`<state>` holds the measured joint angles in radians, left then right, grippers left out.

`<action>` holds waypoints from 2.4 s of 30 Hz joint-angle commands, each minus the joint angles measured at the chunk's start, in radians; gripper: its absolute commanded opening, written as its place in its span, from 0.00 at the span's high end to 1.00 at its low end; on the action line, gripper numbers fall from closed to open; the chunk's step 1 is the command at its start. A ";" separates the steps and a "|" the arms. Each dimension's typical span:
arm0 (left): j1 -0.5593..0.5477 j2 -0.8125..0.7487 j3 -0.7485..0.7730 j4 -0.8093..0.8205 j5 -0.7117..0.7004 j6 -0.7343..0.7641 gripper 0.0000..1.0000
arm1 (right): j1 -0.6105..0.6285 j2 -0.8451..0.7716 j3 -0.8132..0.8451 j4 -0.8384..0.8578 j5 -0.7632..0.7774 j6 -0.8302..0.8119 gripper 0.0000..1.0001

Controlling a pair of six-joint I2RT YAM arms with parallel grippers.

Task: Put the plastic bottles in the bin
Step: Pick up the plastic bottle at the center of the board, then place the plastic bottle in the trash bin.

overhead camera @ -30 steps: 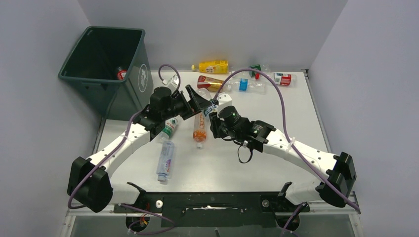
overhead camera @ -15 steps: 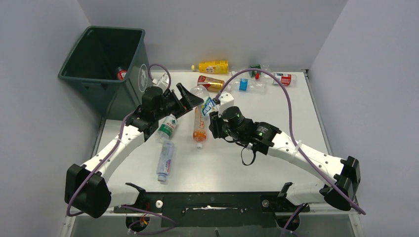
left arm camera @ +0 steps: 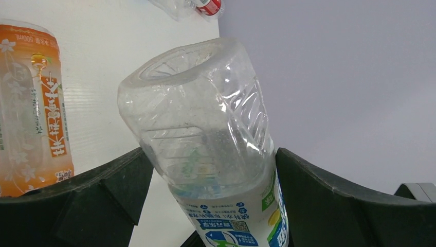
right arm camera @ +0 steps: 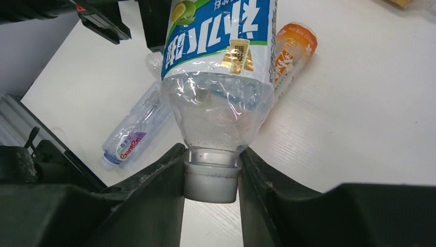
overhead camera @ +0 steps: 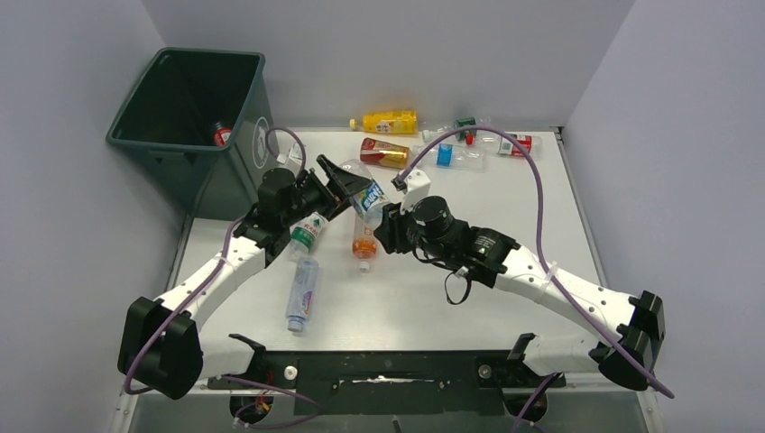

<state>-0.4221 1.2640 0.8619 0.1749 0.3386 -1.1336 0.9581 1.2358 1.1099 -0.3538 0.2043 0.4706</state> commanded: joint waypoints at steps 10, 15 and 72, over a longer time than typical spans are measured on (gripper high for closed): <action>0.027 -0.028 0.042 0.083 0.029 -0.007 0.44 | 0.024 -0.010 -0.014 0.128 -0.042 0.045 0.75; 0.076 -0.024 0.118 -0.013 0.053 0.072 0.62 | 0.026 -0.009 -0.006 0.114 -0.039 0.051 0.42; 0.798 0.428 1.199 -0.714 -0.124 0.719 0.17 | -0.014 0.458 0.114 -0.023 -0.063 0.200 0.27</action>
<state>0.3939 1.7115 1.9873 -0.5095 0.2829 -0.4633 0.9535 1.6615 1.1580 -0.3992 0.1543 0.6510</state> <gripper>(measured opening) 0.821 0.746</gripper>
